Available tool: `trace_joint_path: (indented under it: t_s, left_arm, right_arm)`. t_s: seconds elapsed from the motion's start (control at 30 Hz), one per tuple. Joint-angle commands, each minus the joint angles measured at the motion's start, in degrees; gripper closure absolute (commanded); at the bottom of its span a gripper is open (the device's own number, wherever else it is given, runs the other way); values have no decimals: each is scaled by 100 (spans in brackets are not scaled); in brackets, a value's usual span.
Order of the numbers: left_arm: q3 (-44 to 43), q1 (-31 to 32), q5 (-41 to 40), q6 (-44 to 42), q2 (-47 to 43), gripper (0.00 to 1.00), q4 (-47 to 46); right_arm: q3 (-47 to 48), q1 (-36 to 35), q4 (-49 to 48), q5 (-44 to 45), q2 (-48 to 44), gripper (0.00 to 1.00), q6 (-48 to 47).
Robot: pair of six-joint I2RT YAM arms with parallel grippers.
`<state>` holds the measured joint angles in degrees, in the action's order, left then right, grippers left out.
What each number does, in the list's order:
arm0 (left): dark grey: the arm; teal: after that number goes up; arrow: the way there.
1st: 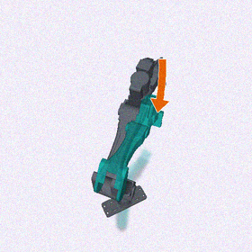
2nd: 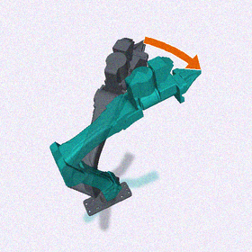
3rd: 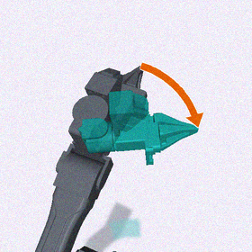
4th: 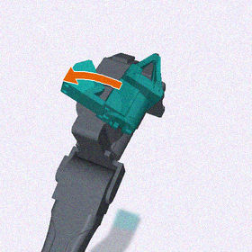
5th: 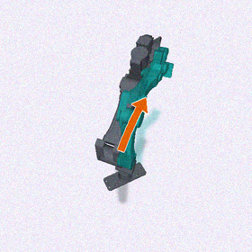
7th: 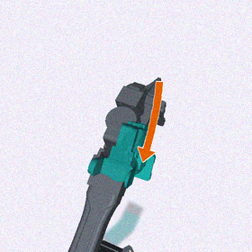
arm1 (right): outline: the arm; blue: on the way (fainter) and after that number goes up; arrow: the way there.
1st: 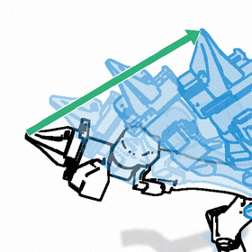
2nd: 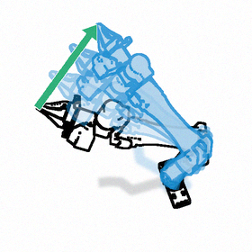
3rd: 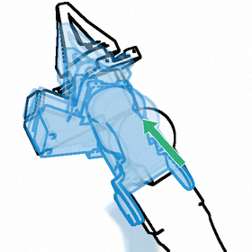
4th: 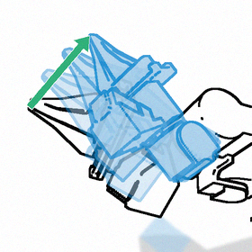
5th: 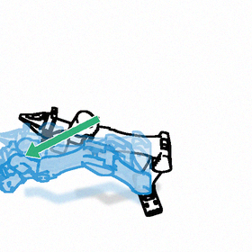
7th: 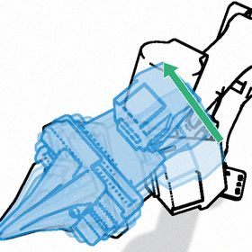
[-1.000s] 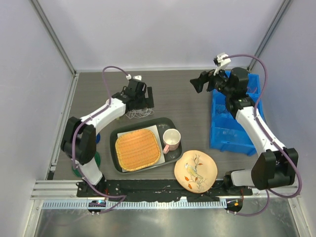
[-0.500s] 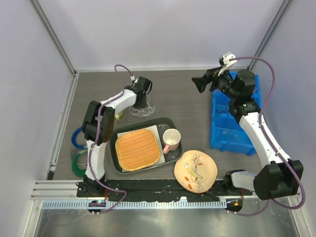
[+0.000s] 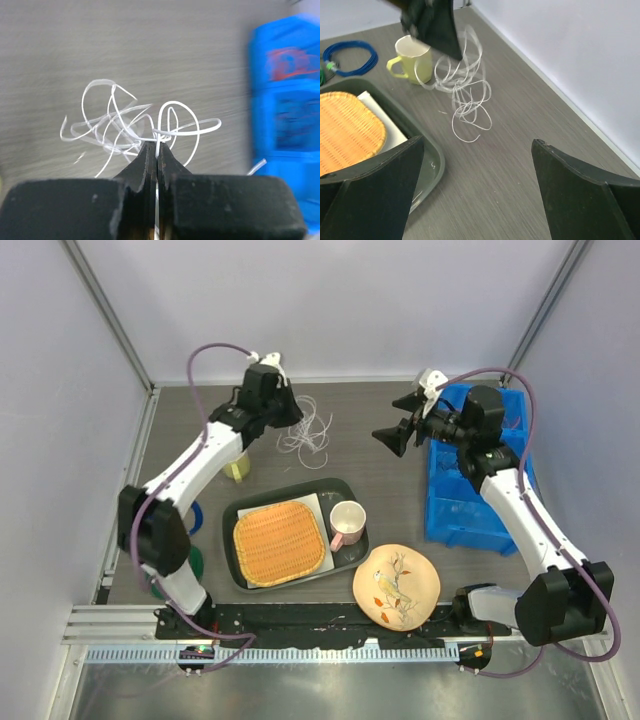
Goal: Untangle the cables
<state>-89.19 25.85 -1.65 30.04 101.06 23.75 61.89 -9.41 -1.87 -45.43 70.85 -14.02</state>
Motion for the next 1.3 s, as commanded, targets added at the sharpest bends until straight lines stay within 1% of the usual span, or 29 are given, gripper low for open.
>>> trace_joint_path:
  t_s: [0.0, 0.03, 0.1, 0.17, 0.2, 0.33, 0.4, 0.5, 0.53, 0.7, 0.8, 0.87, 0.9, 0.93, 1.0, 1.03, 1.07, 1.1, 1.13, 1.17, 1.23, 1.27]
  left_arm:
    - [357, -18, 1184, 405, -999, 100, -1389]
    - [367, -18, 1332, 423, -1087, 100, -1469]
    - [341, -18, 1771, 485, -1281, 100, -1627]
    - [314, -18, 2166, 555, -1404, 100, -1767]
    - [279, -18, 2291, 625, -1439, 100, -1821]
    - [148, -18, 2888, 792, -1492, 100, -1979]
    - [69, -18, 3160, 828, -1510, 100, -1997]
    - [-19, -18, 3249, 916, -1553, 100, -2014]
    - [-28, -18, 3259, 950, -1571, 100, -2006]
    - [-46, -27, 3320, 907, -1721, 100, -1971]
    - [-20, -27, 3312, 845, -1817, 100, -1970]
    - [-81, -18, 3268, 819, -1853, 100, -1927]
    - [-107, -18, 3250, 767, -1861, 100, -1874]
    - [-134, -18, 3233, 731, -1870, 100, -1795]
    - [-152, -18, 3084, 592, -1940, 100, -1716]
    - [-134, -27, 3005, 521, -1967, 100, -1611]
    - [-82, -18, 2943, 459, -2002, 100, -1558]
    - [-46, -27, 2777, 346, -2063, 100, -1514]
    - [6, -18, 2688, 310, -2098, 100, -1479]
    - [102, -18, 2635, 274, -2125, 100, -1478]
    - [165, -27, 2538, 230, -2187, 100, -1504]
    - [182, -27, 2564, 221, -2187, 100, -1496]
  right_arm:
    - [-54, -315, 55, -265, -63, 6, -786]
    - [-63, -385, 55, -221, -28, 6, -821]
    - [33, -578, 55, 147, 208, 6, -839]
    - [269, -685, 72, 498, 429, 6, -664]
    - [384, -729, 73, 752, 699, 6, -367]
    - [894, -746, 108, 773, 1306, 9, 47]
    - [983, -747, 3, 650, 1519, 10, 241]
    - [1115, -747, -164, 386, 1870, 11, 452]
    - [1193, -738, -243, 281, 2028, 12, 653]
    - [1396, -773, -366, 175, 2398, 15, 1050]
    - [1370, -895, -893, 228, 2653, 20, 1567]
    - [1457, -966, -1017, 61, 2820, 23, 1604]
    - [1501, -1027, -991, 61, 2933, 28, 1613]
    - [1589, -1045, -878, 78, 2961, 47, 1596]
    - [1642, -1054, -798, 322, 2935, 69, 1621]
    - [1590, -1045, -815, 446, 2882, 95, 1631]
    - [1503, -1045, -885, 604, 2777, 99, 1631]
    - [1371, -1045, -1042, 910, 2672, 99, 1657]
    - [1048, -1045, -1461, 1061, 2393, 99, 1788]
    - [897, -1045, -1666, 1158, 2259, 99, 1815]
    - [624, -1045, -1904, 1264, 1935, 99, 1737]
    - [597, -1054, -1870, 1230, 1854, 99, 1640]
